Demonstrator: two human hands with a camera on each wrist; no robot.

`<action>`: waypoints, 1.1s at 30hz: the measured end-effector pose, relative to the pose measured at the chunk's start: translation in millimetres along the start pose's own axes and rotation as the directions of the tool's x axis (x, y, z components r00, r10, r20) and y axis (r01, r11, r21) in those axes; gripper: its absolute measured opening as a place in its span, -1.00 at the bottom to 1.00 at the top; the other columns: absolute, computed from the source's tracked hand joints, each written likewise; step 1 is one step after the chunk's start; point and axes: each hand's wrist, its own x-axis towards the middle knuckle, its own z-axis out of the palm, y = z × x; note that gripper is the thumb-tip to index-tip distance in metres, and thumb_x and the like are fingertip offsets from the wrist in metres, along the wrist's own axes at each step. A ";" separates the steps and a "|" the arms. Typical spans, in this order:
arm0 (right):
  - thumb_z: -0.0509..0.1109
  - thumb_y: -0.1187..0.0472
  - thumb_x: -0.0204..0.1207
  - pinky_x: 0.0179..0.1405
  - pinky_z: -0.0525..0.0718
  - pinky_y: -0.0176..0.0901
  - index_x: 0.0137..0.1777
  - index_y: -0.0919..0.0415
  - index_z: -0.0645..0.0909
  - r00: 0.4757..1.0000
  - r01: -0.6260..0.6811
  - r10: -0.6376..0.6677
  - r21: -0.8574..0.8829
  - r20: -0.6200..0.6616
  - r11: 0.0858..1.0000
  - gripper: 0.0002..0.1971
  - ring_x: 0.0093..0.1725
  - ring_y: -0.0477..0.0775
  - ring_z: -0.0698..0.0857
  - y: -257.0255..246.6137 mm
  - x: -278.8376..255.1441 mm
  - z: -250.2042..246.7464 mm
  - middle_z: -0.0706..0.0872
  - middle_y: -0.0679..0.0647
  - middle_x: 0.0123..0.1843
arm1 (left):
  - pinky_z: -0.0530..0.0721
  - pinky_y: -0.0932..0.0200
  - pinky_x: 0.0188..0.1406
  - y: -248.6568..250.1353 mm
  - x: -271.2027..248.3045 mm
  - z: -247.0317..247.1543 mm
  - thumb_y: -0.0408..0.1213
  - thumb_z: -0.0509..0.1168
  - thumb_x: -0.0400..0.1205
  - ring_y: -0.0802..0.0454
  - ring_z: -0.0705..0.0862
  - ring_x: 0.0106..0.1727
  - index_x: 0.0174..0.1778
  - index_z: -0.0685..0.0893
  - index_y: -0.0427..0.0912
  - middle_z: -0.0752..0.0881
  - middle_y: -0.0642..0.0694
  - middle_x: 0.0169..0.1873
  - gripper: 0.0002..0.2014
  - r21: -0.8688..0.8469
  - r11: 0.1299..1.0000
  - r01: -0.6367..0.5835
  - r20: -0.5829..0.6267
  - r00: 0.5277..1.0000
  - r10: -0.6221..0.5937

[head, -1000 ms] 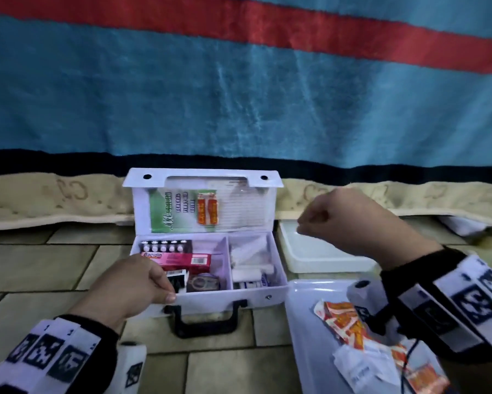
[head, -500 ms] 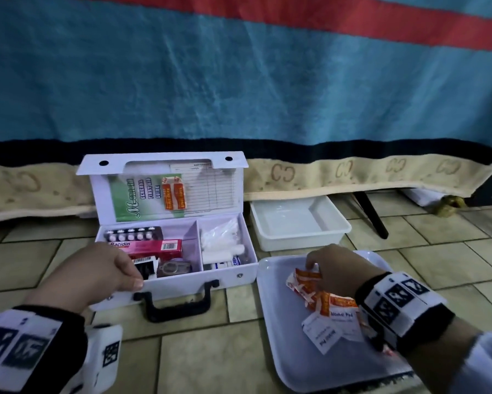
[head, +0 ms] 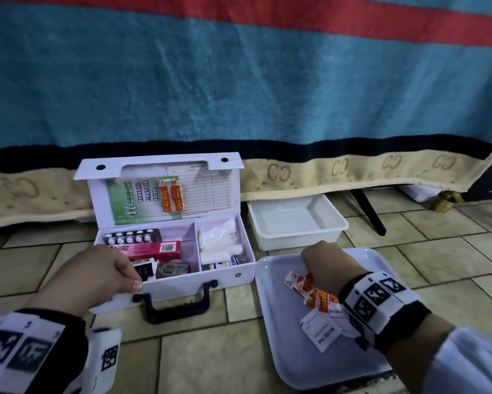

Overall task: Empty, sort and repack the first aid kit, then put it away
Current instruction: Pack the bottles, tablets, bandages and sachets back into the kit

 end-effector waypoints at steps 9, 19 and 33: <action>0.63 0.13 0.28 -0.35 0.49 -0.27 -0.26 0.04 0.64 0.970 -0.171 0.214 0.301 -0.116 0.938 -0.82 -0.25 -0.02 0.66 11.9 -22.2 -38.9 0.70 -0.04 -0.15 | 0.54 0.26 -0.33 -0.1 -4.0 3.7 -0.24 0.60 0.33 0.20 0.62 -0.44 -0.59 0.74 0.08 0.69 0.22 -0.56 -0.76 0.006 1.000 0.004 -0.041 0.999 -0.004; 0.37 0.54 0.44 -0.55 0.55 -0.40 -0.34 0.19 0.64 0.953 0.304 -0.155 0.808 -0.262 0.504 -0.74 -0.62 -0.19 0.57 -54.3 -9.2 -89.5 0.68 -0.04 -0.55 | 0.56 0.30 -0.28 -1.6 -3.7 4.8 -0.19 0.60 0.33 0.22 0.60 -0.43 -0.63 0.69 0.13 0.66 0.24 -0.53 -0.72 -0.032 0.999 0.031 -0.040 0.999 -0.033; 0.36 0.45 0.48 0.05 0.56 -0.41 -0.03 0.19 0.79 0.652 0.645 0.106 0.623 -0.751 0.442 -0.77 -0.03 -0.10 0.69 -97.6 65.0 -154.3 0.78 0.03 -0.07 | 0.41 0.35 -0.43 -9.7 1.9 9.7 -0.21 0.61 0.31 0.33 0.56 -0.40 -0.65 0.64 0.11 0.62 0.22 -0.58 -0.69 -0.131 0.991 0.041 -0.049 0.998 -0.048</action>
